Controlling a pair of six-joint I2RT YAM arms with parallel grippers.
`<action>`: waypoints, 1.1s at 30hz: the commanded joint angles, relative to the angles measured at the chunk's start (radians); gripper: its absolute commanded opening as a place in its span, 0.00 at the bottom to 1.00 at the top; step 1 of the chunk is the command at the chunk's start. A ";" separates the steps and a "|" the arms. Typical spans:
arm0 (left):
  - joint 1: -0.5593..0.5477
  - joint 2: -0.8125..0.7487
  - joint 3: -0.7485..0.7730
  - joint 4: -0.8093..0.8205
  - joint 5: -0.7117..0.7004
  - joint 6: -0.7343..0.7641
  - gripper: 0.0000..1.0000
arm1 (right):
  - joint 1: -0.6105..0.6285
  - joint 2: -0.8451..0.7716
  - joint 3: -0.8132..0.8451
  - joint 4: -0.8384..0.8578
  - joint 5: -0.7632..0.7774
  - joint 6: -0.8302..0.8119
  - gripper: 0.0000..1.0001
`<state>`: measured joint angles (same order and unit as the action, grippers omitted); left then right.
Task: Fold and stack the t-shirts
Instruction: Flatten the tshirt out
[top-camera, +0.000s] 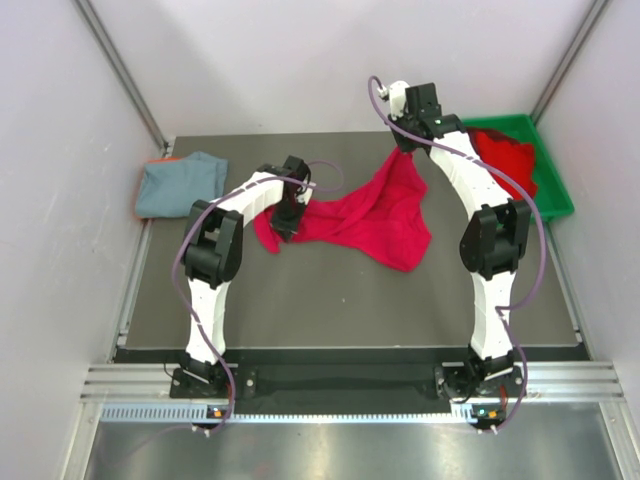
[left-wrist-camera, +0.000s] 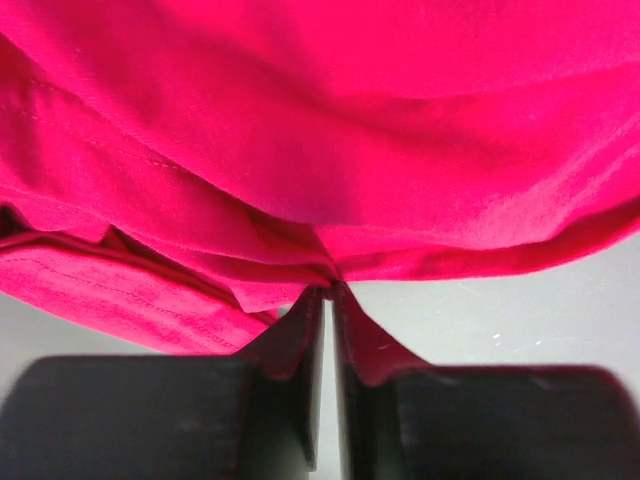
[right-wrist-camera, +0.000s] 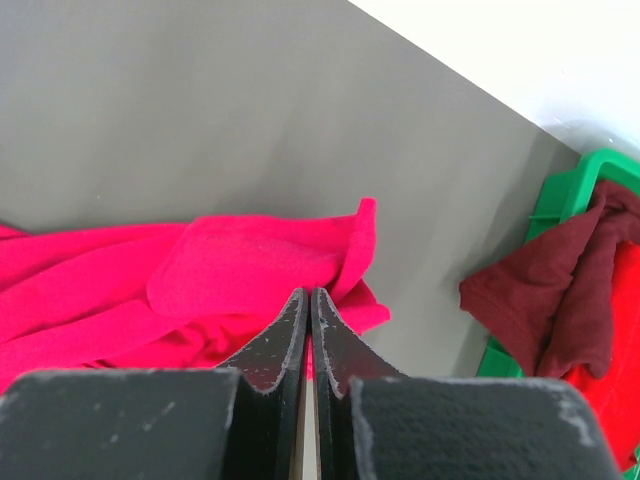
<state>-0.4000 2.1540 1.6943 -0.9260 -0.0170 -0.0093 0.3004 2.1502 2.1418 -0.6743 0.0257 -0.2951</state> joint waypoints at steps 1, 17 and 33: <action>0.001 -0.017 0.028 0.009 -0.008 0.002 0.11 | 0.006 0.011 0.052 0.035 0.005 0.002 0.00; 0.032 -0.201 0.106 0.009 -0.070 0.060 0.00 | 0.005 0.005 0.052 0.035 0.019 0.001 0.00; 0.139 -0.299 0.314 0.082 -0.167 0.124 0.00 | -0.067 -0.182 0.052 0.073 0.158 0.002 0.00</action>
<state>-0.3080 1.9369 1.9453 -0.9112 -0.1421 0.1001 0.2726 2.1197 2.1429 -0.6735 0.1158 -0.2951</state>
